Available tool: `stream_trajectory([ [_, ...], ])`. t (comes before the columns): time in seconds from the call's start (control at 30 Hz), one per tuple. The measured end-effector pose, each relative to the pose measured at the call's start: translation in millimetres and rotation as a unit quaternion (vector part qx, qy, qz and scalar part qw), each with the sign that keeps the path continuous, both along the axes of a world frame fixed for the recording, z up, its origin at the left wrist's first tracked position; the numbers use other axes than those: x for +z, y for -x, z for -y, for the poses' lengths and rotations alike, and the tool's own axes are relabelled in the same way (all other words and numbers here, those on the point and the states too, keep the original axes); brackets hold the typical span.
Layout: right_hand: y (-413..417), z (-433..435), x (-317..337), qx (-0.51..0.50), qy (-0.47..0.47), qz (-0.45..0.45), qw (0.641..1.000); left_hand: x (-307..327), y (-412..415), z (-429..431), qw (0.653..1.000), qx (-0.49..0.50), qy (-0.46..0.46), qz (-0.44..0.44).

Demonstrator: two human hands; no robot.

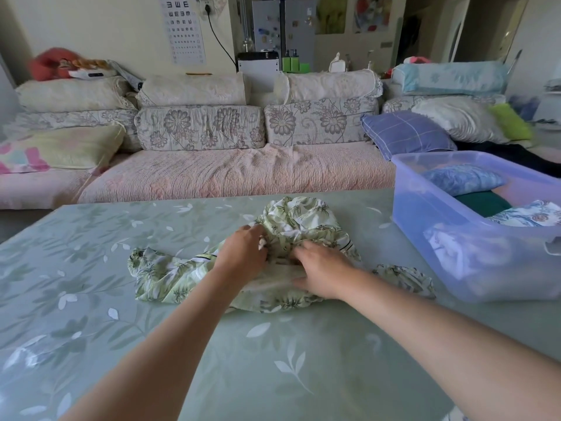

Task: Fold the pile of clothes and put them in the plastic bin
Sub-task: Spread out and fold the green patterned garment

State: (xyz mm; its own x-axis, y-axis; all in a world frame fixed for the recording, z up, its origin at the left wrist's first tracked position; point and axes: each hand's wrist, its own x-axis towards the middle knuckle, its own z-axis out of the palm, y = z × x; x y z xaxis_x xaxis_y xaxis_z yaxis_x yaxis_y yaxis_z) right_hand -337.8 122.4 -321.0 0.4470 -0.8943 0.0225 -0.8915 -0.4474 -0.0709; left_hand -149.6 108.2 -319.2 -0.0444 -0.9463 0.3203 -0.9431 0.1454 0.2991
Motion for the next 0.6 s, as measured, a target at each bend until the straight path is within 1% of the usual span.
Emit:
stream_trajectory([
  [0.07,-0.9,4.9,-0.3,-0.001,0.026,0.049,0.998,4.9,0.8,-7.7,0.999,-0.034,-0.007,-0.015],
  [0.1,-2.3,7.5,2.8,-0.01,0.026,0.084,0.996,6.9,2.7,-12.9,0.998,-0.066,0.005,-0.024],
  [0.13,-4.6,9.9,7.6,-0.029,0.016,0.14,0.99,9.4,4.8,-19.6,0.993,-0.109,0.037,-0.04],
  [0.17,-7.2,10.6,14.0,-0.057,-0.015,0.209,0.976,12.2,6.3,-26.2,0.983,-0.154,0.084,-0.059],
  [0.2,-8.6,11.7,19.5,-0.084,-0.05,0.283,0.954,15.7,7.2,-32.5,0.97,-0.187,0.138,-0.076],
  [0.27,-10.5,12.1,30.6,-0.119,-0.101,0.412,0.898,22.7,7.7,-42.8,0.949,-0.202,0.224,-0.09],
  [0.3,-10.8,11.4,35.5,-0.126,-0.128,0.47,0.864,25.5,8.7,-47.5,0.946,-0.197,0.244,-0.085],
  [0.33,-11.3,9.8,40.6,-0.126,-0.166,0.539,0.816,27.5,10.2,-51.7,0.947,-0.191,0.246,-0.078],
  [0.4,-13.4,3.2,53.1,-0.102,-0.27,0.676,0.678,26.1,12.9,-56.9,0.962,-0.163,0.207,-0.067],
  [0.43,-13.8,0.4,59.2,-0.079,-0.31,0.714,0.623,24.4,14.2,-58.8,0.972,-0.136,0.176,-0.076],
  [0.47,-13.6,-2.5,63.8,-0.057,-0.339,0.731,0.59,23.5,15.3,-60.6,0.977,-0.114,0.141,-0.112],
  [0.5,-13.5,-5.7,67.1,-0.035,-0.36,0.736,0.572,24.6,15.6,-60.8,0.975,-0.092,0.105,-0.175],
  [0.53,-12.3,-7.8,68.4,-0.014,-0.371,0.735,0.568,27.7,14.5,-60.5,0.964,-0.066,0.069,-0.246],
  [0.57,-10.9,-8.6,67.4,0.001,-0.374,0.73,0.572,32.0,12.8,-59.7,0.952,-0.037,0.034,-0.302],
  [0.6,-10.3,-10.8,66.9,0.014,-0.362,0.718,0.594,35.6,10.8,-57.9,0.946,-0.014,0.015,-0.323],
])
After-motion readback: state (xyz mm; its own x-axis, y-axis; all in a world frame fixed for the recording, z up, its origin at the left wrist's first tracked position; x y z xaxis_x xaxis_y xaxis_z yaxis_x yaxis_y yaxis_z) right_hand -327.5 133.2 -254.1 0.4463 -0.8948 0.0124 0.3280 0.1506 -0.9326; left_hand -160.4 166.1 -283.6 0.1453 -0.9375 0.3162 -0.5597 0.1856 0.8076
